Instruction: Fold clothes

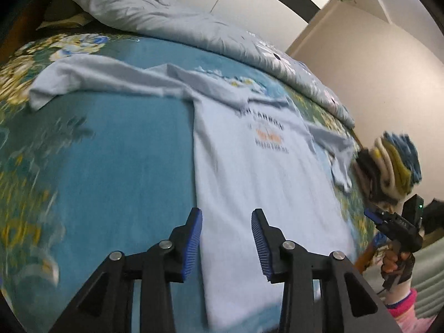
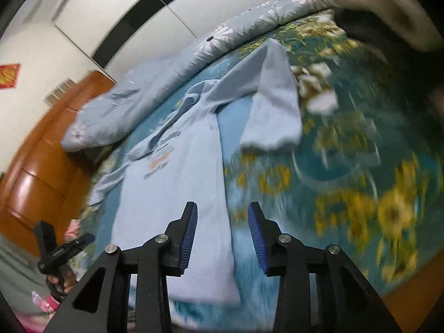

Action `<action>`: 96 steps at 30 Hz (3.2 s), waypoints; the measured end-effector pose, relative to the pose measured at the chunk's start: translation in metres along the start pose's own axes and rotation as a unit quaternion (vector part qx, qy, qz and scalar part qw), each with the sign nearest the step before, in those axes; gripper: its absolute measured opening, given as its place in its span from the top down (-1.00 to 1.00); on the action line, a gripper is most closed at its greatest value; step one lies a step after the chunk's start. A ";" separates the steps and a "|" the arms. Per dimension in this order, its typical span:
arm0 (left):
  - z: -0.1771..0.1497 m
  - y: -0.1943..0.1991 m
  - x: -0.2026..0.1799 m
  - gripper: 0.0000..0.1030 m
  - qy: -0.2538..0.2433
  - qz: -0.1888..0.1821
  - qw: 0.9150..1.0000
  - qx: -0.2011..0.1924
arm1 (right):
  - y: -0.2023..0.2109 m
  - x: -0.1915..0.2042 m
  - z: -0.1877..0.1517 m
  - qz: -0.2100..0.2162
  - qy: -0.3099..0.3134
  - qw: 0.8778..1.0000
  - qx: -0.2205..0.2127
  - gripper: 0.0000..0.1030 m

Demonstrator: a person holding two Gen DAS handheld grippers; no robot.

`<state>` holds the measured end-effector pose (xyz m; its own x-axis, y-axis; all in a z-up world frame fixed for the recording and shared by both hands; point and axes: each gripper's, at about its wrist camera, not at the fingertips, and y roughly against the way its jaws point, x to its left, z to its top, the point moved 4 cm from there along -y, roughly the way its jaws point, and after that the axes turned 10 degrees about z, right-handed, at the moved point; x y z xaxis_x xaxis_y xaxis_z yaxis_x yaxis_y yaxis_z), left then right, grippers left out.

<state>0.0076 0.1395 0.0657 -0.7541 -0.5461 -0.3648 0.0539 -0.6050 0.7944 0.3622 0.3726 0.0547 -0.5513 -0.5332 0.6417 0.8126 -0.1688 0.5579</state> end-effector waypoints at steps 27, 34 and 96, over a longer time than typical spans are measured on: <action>0.179 -0.207 -0.018 -0.06 0.190 -0.034 0.975 0.110 | -0.291 0.002 0.202 0.009 -0.119 0.989 0.090 0.21; 0.189 -0.221 -0.023 0.83 0.167 -0.061 0.976 0.122 | -0.298 0.007 0.208 0.019 -0.119 0.988 0.097 0.41; 0.015 -0.025 0.011 -0.16 0.036 0.003 0.999 0.035 | 0.054 -0.092 0.129 -0.286 -0.055 0.950 -0.110 0.95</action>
<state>-0.0121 0.1574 0.0489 -0.7044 -0.5912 -0.3928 0.0101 -0.5617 0.8273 0.4329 0.5196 0.0937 -0.9214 -0.2144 0.3242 0.3871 -0.5809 0.7160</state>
